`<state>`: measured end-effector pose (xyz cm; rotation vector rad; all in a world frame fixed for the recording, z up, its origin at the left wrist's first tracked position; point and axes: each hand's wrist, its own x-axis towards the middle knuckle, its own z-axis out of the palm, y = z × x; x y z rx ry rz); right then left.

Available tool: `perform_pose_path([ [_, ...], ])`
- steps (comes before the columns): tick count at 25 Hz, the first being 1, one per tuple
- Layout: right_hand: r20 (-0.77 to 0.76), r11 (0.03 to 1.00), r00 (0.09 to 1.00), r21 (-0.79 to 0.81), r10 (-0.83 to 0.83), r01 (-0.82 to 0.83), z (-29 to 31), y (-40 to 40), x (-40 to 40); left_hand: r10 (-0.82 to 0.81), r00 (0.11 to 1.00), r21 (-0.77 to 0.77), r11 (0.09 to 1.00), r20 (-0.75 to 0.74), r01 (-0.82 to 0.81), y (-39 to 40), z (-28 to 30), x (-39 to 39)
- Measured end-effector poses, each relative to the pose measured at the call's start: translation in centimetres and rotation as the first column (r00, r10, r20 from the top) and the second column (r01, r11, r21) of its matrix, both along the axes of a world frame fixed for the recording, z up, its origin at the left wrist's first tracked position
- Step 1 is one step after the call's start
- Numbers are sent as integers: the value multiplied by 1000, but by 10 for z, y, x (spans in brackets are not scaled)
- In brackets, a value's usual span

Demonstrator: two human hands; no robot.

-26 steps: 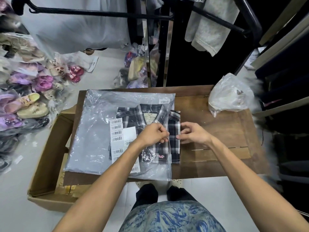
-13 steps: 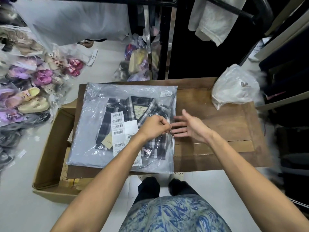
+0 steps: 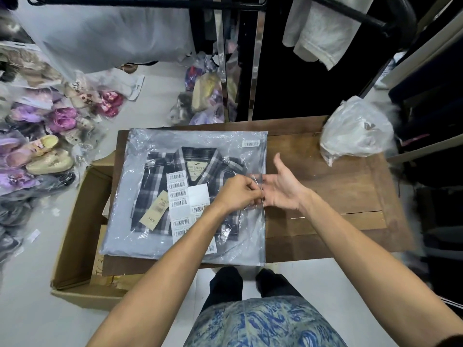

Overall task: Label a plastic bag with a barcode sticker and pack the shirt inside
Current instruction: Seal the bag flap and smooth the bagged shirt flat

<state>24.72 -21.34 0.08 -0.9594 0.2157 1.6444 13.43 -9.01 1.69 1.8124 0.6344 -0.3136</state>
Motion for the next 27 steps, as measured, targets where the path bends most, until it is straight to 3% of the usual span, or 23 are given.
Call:
perform_pose_path([
  [5, -18, 999, 1000, 44, 5, -4, -11, 2, 5, -28, 999, -49, 998, -28, 27, 6, -6, 3],
  [10, 259, 991, 961, -53, -102, 120, -17, -5, 22, 54, 998, 374, 927, -20, -43, 29, -9, 8],
  [14, 514, 946, 841, -157, -168, 285, -22, 2, 36, -156, 980, 560, 804, -126, 200, 44, -8, 22],
  [17, 674, 918, 724, -180, -147, 354, -25, 19, 51, -219, 951, 658, 686, -220, 310, 47, -13, 33],
  [21, 815, 873, 576, -240, -56, 425, -32, 46, 79, -220, 943, 637, 697, -248, 330, 56, -15, 68],
  [27, 846, 813, 531, -335, 37, 476, -34, 71, 96, -373, 859, 509, 694, -351, 510, 75, -17, 113],
])
